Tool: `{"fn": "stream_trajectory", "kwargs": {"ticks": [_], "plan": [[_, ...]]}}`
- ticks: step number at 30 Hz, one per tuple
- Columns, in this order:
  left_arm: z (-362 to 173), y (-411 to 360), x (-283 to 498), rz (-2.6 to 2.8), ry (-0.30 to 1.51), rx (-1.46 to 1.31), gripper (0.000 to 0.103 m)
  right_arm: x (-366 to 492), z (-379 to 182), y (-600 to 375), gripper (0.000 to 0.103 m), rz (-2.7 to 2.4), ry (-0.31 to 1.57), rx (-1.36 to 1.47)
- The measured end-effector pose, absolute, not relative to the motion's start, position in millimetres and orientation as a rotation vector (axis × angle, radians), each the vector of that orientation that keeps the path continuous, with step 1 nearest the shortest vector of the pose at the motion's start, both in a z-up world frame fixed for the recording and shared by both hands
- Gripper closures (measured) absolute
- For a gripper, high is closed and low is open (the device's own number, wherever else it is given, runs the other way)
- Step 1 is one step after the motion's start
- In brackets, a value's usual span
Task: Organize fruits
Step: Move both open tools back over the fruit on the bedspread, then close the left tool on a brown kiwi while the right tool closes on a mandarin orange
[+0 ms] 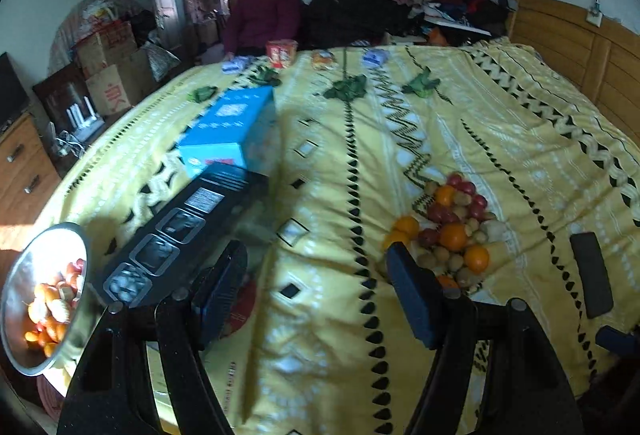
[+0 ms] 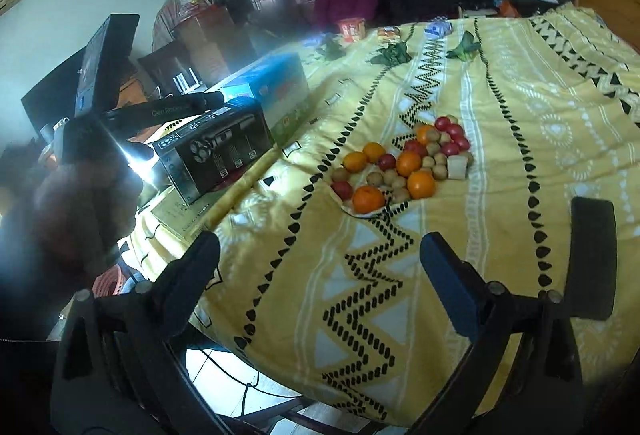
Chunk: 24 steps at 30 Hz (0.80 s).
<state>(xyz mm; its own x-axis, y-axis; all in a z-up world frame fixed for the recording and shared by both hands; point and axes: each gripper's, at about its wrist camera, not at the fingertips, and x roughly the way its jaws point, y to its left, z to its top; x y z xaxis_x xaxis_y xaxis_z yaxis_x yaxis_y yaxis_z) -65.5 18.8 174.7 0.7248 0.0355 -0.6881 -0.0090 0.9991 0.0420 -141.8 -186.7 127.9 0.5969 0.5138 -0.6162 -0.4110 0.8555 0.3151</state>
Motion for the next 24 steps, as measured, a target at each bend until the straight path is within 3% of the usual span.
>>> {"fn": "stream_trajectory", "kwargs": {"ticks": [3,5,7,13,17,21,22,24], "plan": [[141.5,4.3,-47.8,-0.079,0.852,-0.001,0.033,-140.0,114.0,-198.3,0.012,0.528,0.796,0.182],[119.9,-1.8,-34.6,-0.124,0.898,-0.009,0.051,-135.8,105.9,-203.8,0.013,0.524,0.819,0.199],[102.3,-4.1,-19.8,-0.168,0.939,-0.034,0.061,-132.6,98.7,-207.5,0.014,0.518,0.836,0.212],[69.2,-20.4,24.5,-0.259,0.996,-0.034,0.064,-117.8,78.1,-215.8,0.015,0.507,0.893,0.241],[43.6,-21.5,42.1,-0.251,1.054,-0.033,0.068,-105.1,71.8,-216.7,0.025,0.516,0.923,0.254],[31.3,-18.2,47.9,-0.254,1.058,-0.046,0.073,-96.6,69.0,-213.9,0.028,0.524,0.932,0.241],[31.0,-18.0,48.5,-0.255,1.054,-0.046,0.079,-94.6,67.9,-212.9,0.029,0.528,0.935,0.24],[33.0,-15.6,47.6,-0.26,1.04,-0.056,0.079,-89.9,66.5,-210.1,0.035,0.536,0.945,0.24]]}}
